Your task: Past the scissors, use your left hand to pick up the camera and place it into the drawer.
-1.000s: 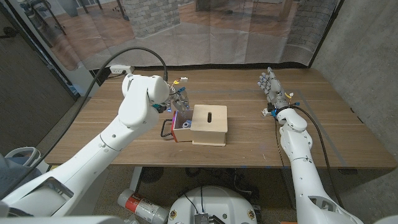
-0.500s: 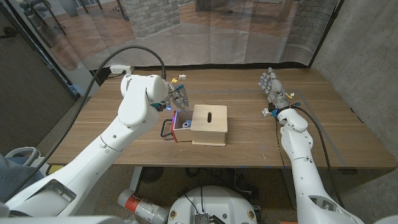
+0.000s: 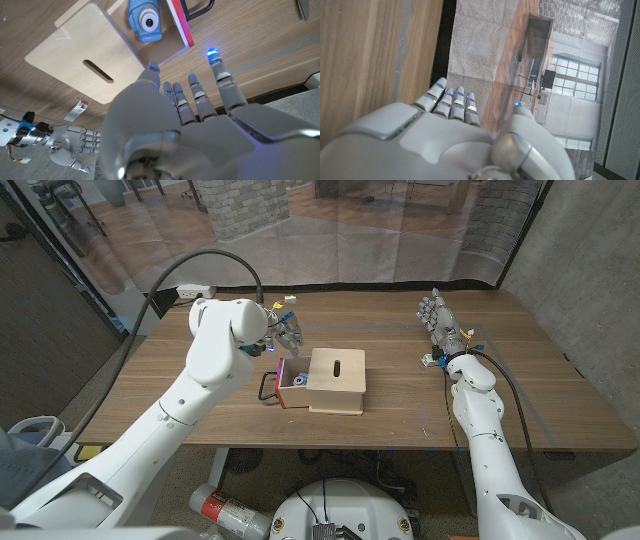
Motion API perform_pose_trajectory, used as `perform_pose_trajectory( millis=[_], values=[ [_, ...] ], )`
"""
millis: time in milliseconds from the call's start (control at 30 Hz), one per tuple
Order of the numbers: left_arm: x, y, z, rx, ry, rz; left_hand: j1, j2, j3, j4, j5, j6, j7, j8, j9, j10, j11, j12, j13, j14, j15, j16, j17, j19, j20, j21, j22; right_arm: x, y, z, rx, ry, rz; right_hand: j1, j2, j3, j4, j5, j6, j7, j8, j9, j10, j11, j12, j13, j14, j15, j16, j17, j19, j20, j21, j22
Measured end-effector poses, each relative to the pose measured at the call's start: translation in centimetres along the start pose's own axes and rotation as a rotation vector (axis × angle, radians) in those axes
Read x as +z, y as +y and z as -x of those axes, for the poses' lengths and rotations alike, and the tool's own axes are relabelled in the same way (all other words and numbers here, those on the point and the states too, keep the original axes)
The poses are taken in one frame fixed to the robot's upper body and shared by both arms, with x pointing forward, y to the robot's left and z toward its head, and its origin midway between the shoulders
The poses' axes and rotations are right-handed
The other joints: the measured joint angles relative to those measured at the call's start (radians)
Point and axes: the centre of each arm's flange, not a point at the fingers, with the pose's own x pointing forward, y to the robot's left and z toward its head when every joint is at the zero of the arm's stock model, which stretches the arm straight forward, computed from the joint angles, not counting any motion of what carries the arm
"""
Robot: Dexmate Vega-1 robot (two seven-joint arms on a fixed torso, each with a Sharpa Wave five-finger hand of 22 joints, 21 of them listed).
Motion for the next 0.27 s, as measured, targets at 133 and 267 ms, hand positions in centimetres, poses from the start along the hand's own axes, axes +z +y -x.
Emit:
perform_pose_trajectory(
  millis=[133, 267],
  values=[
    [-0.1, 0.15, 0.18, 0.009, 0.001, 0.006, 0.0, 0.0, 0.0, 0.0, 0.0, 0.0, 0.0, 0.0, 0.0, 0.0, 0.0, 0.0, 0.0, 0.0, 0.0, 0.0, 0.0, 0.0, 0.0, 0.0, 0.0, 0.06, 0.0, 0.03, 0.0, -0.001, 0.0, 0.0, 0.0, 0.0, 0.0, 0.0, 0.0, 0.0, 0.0, 0.0, 0.0, 0.0, 0.0, 0.0, 0.0, 0.0, 0.0, 0.0, 0.0, 0.0, 0.0, 0.0],
    [-0.15, 0.23, 0.27, 0.013, 0.001, 0.01, 0.0, 0.0, 0.0, 0.0, 0.0, 0.0, 0.0, 0.0, 0.0, 0.0, 0.0, 0.0, 0.0, 0.0, 0.0, 0.0, 0.0, 0.0, 0.0, 0.0, 0.0, 0.08, 0.02, 0.05, 0.001, 0.0, 0.001, 0.0, 0.0, 0.0, 0.0, 0.0, 0.0, 0.0, 0.0, 0.0, 0.0, 0.0, 0.0, 0.0, 0.0, 0.0, 0.0, 0.0, 0.0, 0.0, 0.0, 0.0]
  ],
)
